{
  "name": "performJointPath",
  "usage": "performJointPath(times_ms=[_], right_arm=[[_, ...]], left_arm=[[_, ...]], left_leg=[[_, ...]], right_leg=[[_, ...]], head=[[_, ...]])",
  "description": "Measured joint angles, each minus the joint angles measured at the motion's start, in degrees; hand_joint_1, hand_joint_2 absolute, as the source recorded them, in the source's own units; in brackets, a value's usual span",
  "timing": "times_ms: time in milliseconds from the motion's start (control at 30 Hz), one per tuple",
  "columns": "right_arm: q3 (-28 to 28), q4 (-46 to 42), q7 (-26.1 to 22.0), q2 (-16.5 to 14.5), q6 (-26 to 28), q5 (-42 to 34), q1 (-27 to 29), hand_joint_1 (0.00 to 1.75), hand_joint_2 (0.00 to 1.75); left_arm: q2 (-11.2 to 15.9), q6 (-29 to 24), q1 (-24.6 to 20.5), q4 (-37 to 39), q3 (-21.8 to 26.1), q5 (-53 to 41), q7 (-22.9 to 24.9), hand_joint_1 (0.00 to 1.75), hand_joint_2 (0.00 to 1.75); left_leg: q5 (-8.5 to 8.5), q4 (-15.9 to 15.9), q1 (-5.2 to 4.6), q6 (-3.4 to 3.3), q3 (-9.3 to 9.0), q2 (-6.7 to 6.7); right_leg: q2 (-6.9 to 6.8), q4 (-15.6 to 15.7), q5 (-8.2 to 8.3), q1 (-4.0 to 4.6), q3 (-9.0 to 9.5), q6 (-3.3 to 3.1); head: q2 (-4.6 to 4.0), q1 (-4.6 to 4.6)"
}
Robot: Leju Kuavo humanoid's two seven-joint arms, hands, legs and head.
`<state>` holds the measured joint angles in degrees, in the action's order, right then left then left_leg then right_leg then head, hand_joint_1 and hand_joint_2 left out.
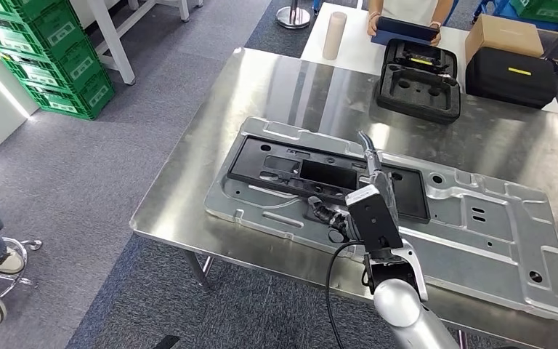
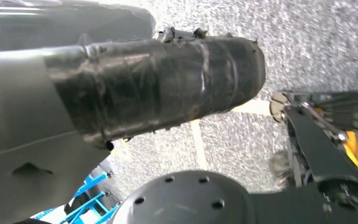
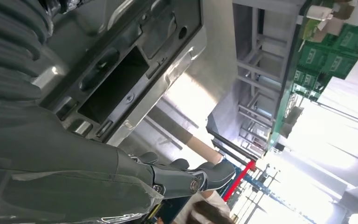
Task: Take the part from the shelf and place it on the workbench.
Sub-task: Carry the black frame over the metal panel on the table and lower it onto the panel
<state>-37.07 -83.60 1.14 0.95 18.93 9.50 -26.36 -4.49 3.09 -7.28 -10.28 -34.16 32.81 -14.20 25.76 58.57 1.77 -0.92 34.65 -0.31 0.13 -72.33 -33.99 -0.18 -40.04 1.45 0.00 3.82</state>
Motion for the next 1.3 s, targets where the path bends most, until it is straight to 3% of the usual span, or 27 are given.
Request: performJointPath(times_ms=[33,67,133,200,267,333,367,400,467,500,533,567,633,667,733,767,833,867,900,1000,1033,1067,1100,1167,1200,1267,1300], right_arm=[[-0.04,-0.44,-0.01,0.0,-0.01,0.02,0.14,0.0,1.75],[-0.09,-0.85,-0.01,0.0,-0.01,0.03,0.26,0.0,1.75],[-0.19,-1.76,-0.01,-0.03,-0.01,0.03,0.34,0.0,1.75],[-0.31,-2.83,-0.08,-0.1,-0.01,0.04,0.22,0.0,1.75],[-0.46,-3.56,-0.2,-0.14,-0.02,-0.04,0.08,0.0,1.75],[-0.57,-3.92,-0.25,-0.12,-0.05,-0.44,0.19,0.0,1.75],[-0.62,-4.08,-0.25,-0.12,-0.09,-0.74,0.32,0.0,1.75],[-0.67,-4.22,-0.24,-0.14,-0.12,-0.99,0.46,0.0,1.75],[-0.75,-4.42,-0.23,-0.23,-0.16,-1.28,0.68,0.0,1.75],[-0.78,-4.48,-0.22,-0.27,-0.16,-1.35,0.79,0.0,1.75],[-0.81,-4.51,-0.22,-0.32,-0.16,-1.41,0.92,0.0,1.75],[-0.85,-4.54,-0.22,-0.34,-0.16,-1.46,1.03,0.0,1.75],[-0.92,-4.6,-0.22,-0.37,-0.16,-1.51,1.14,0.0,1.75],[-0.93,-4.7,-0.22,-0.37,-0.16,-1.51,1.15,0.0,1.75],[-0.96,-4.98,-0.25,-0.38,-0.16,-1.66,1.17,0.0,1.75],[-0.98,-5.11,-0.28,-0.38,-0.16,-1.94,1.19,0.0,1.75],[-1.01,-5.21,-0.42,-0.35,-0.16,-2.82,1.31,0.0,0.87],[-1.0,-5.21,-0.48,-0.33,-0.16,-3.25,1.4,0.0,0.44],[-0.99,-5.21,-0.54,-0.3,-0.15,-3.54,1.48,0.0,0.0],[-0.97,-5.21,-0.59,-0.24,-0.14,-3.92,1.65,0.0,0.0],[-0.98,-5.21,-0.6,-0.2,-0.14,-3.98,1.74,0.0,0.0],[-0.98,-5.21,-0.6,-0.15,-0.15,-4.02,1.83,0.0,0.0],[-0.98,-5.21,-0.6,-0.09,-0.15,-4.03,1.89,0.0,0.0],[-0.98,-5.31,-0.58,-0.04,-0.17,-4.08,1.92,0.0,0.0],[-0.98,-5.45,-0.58,-0.05,-0.23,-4.11,1.87,0.0,0.0],[-0.98,-5.77,-0.57,-0.06,-0.41,-4.21,1.69,0.0,0.0],[-0.98,-5.84,-0.57,-0.05,-0.58,-4.37,1.63,0.0,0.44]], left_arm=[[-0.04,-0.07,0.02,0.05,0.02,0.01,-0.02,0.0,0.0],[-0.07,-0.08,0.03,0.11,0.02,0.02,-0.03,0.0,0.0],[-0.08,-0.1,0.01,0.17,0.02,0.05,-0.04,0.0,0.0],[-0.17,-0.1,0.01,0.17,0.02,0.14,-0.12,0.0,0.0],[-0.48,-0.1,0.05,0.2,0.03,0.22,-0.2,0.0,0.0],[-0.7,-0.13,0.11,0.26,0.04,0.34,-0.21,0.0,0.0],[-0.71,-0.16,0.18,0.28,0.06,0.42,-0.21,0.0,0.0],[-0.71,-0.19,0.27,0.3,0.08,0.48,-0.26,0.0,0.0],[-0.55,-0.23,0.43,0.34,0.1,0.54,-0.39,0.0,0.0],[-0.37,-0.24,0.48,0.36,0.11,0.54,-0.44,0.0,0.0],[-0.13,-0.25,0.5,0.37,0.11,0.54,-0.45,0.0,0.0],[0.1,-0.25,0.5,0.38,0.11,0.54,-0.45,0.0,0.0],[0.42,-0.25,0.51,0.39,0.11,0.54,-0.46,0.0,0.0],[0.5,-0.22,0.47,0.4,0.1,0.54,-0.46,0.0,0.0],[0.57,-0.18,0.35,0.4,0.1,0.57,-0.46,0.0,0.0],[0.58,-0.16,0.3,0.4,0.1,0.66,-0.46,0.0,0.0],[0.55,-0.17,0.33,0.4,0.1,0.89,-0.44,0.0,0.0],[0.41,-0.2,0.34,0.41,0.1,1.0,-0.42,0.0,0.0],[0.22,-0.26,0.35,0.42,0.11,1.06,-0.41,0.0,0.0],[-0.22,-0.48,0.3,0.44,0.11,1.16,-0.4,0.0,0.0],[-0.25,-0.51,0.3,0.45,0.11,1.19,-0.4,0.0,0.0],[-0.27,-0.49,0.31,0.47,0.11,1.21,-0.4,0.0,0.0],[-0.27,-0.48,0.31,0.48,0.11,1.23,-0.41,0.0,0.0],[-0.27,-0.39,0.29,0.46,0.1,1.31,-0.48,0.0,0.0],[-0.33,-0.32,0.29,0.44,0.1,1.38,-0.53,0.0,0.0],[-0.6,-0.19,0.28,0.4,0.1,1.52,-0.57,0.0,0.0],[-0.73,-0.18,0.26,0.42,0.1,1.58,-0.55,0.0,0.0]], left_leg=[[-0.47,0.0,-0.05,0.04,0.63,0.04],[-0.96,0.0,-0.14,0.08,1.24,0.06],[-2.0,-0.08,-0.37,0.14,2.26,0.05],[-3.09,-0.51,-0.47,0.52,2.71,0.05],[-4.32,-1.46,-0.19,1.29,2.58,0.17],[-5.12,-2.44,0.04,2.01,2.51,0.26],[-4.15,-2.16,0.02,2.23,2.72,0.25],[-2.04,-0.86,-0.04,2.38,3.13,0.24],[4.09,5.19,-0.08,2.65,4.41,0.22],[6.08,8.96,-0.09,2.87,4.99,0.22],[6.54,11.94,-0.06,3.12,5.14,0.23],[5.57,13.42,-0.03,3.38,4.61,0.23],[2.23,10.33,0.19,4.01,0.78,0.23],[2.06,6.71,0.25,4.41,-2.04,0.19],[3.88,0.74,0.27,4.09,-5.96,-0.06],[4.88,-0.41,0.13,3.6,-6.55,-0.18],[4.67,-0.34,0.13,2.26,-5.96,-0.07],[4.21,-0.25,0.17,1.69,-5.5,0.05],[3.64,-0.25,0.25,1.16,-4.86,0.17],[1.72,-0.24,0.12,0.47,-2.37,0.23],[1.11,-0.23,0.0,0.45,-1.53,0.24],[0.49,-0.23,-0.19,0.42,-0.68,0.25],[-0.14,-0.24,-0.43,0.4,0.13,0.25],[-1.39,-0.36,-0.82,0.33,1.36,0.24],[-1.94,-0.49,-0.9,0.43,1.67,0.23],[-3.11,-1.09,-0.56,0.97,1.76,0.3],[-3.79,-1.57,-0.41,1.37,1.73,0.36]], right_leg=[[-0.01,-1.71,-0.5,-0.06,0.12,-0.03],[-0.01,-1.3,0.12,-0.06,1.28,-0.28],[-0.01,5.2,2.84,0.27,6.43,-1.5],[-0.3,13.82,3.54,0.95,12.25,-2.88],[-0.54,18.03,3.56,1.55,14.45,-3.52],[-0.59,19.5,5.39,1.65,13.93,-3.81],[-0.64,20.34,6.35,1.54,13.65,-4.0],[-0.71,21.08,7.34,1.37,13.23,-4.07],[-0.76,21.53,8.76,1.23,12.08,-4.12],[-0.8,21.43,9.38,1.22,11.37,-4.04],[-0.85,21.2,9.97,1.19,10.55,-3.93],[-0.88,20.81,10.49,1.09,9.6,-3.77],[-0.89,19.32,11.16,0.76,7.47,-3.34],[-0.85,18.23,11.26,0.7,6.3,-3.03],[-0.77,16.05,11.36,0.77,4.57,-2.44],[-0.73,15.41,11.58,0.85,4.05,-2.16],[-0.63,14.9,11.98,0.78,3.6,-1.77],[-0.55,14.26,11.2,0.7,3.19,-1.52],[-0.47,12.63,9.4,0.57,2.51,-1.18],[-0.36,2.37,1.66,0.14,-0.45,-0.3],[-0.35,-0.59,0.67,0.09,-0.92,-0.3],[-0.34,-2.0,1.03,0.11,-0.6,-0.52],[-0.33,-1.34,2.43,0.22,0.7,-1.01],[-0.33,5.42,5.01,0.98,6.26,-2.93],[-0.42,10.29,4.93,1.56,9.75,-4.01],[-0.64,17.14,3.91,2.59,14.2,-5.09],[-0.73,18.7,3.96,2.82,14.75,-5.22]], head=[[0.0,0.0],[0.0,-0.01],[0.0,-0.01],[0.0,0.09],[0.0,0.09],[0.0,-0.01],[0.0,0.0],[0.0,0.04],[0.0,0.12],[0.0,0.15],[0.0,0.16],[0.0,0.15],[0.0,0.19],[0.0,0.32],[0.0,0.56],[0.0,0.62],[0.0,0.53],[0.0,0.44],[0.0,0.3],[0.0,-0.13],[0.0,-0.15],[0.0,-0.16],[0.0,-0.16],[0.0,-0.09],[0.0,-0.03],[0.0,0.07],[0.0,0.02]])
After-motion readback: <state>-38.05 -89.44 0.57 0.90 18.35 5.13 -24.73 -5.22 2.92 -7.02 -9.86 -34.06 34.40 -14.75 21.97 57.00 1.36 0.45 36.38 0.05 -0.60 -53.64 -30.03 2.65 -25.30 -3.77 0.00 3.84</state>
